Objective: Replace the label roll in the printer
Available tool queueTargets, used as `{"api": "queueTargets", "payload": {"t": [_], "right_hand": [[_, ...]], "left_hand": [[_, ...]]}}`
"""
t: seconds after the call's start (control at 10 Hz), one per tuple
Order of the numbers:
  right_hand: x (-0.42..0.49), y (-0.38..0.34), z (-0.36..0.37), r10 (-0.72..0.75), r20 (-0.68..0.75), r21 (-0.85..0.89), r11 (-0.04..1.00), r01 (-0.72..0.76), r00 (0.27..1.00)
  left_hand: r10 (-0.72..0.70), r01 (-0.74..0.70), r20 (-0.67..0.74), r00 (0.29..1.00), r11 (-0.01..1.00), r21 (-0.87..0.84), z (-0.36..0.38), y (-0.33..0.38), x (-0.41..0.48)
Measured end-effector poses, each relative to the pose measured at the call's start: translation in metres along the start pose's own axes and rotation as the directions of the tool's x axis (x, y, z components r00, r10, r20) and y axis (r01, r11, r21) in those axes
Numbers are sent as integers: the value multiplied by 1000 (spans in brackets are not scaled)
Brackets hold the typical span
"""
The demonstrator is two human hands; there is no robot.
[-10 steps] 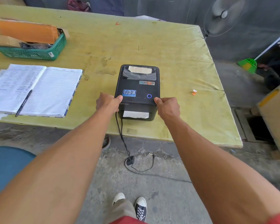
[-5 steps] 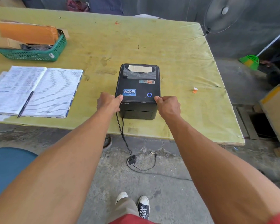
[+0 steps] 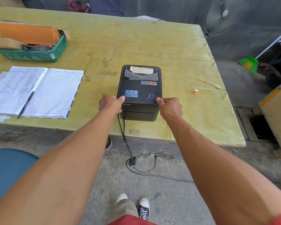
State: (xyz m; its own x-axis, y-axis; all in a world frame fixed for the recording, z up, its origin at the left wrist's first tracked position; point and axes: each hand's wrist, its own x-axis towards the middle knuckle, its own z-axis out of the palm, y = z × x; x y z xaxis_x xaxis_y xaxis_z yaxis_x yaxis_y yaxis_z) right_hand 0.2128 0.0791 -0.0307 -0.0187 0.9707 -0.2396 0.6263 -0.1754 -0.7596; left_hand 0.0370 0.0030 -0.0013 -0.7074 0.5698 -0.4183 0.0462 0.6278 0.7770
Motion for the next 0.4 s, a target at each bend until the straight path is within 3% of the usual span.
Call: {"api": "queueTargets", "payload": {"t": [0.2,0.4], "right_hand": [[-4,-2,0,-8,10,-42,999,9,1000],[8,1,4,4,51,-223,975,7,999]], "left_hand": [[59,-59,2,998,997,45,-1,-4,3],[121,-141,131,984,977,158,-14,-26,1]]}}
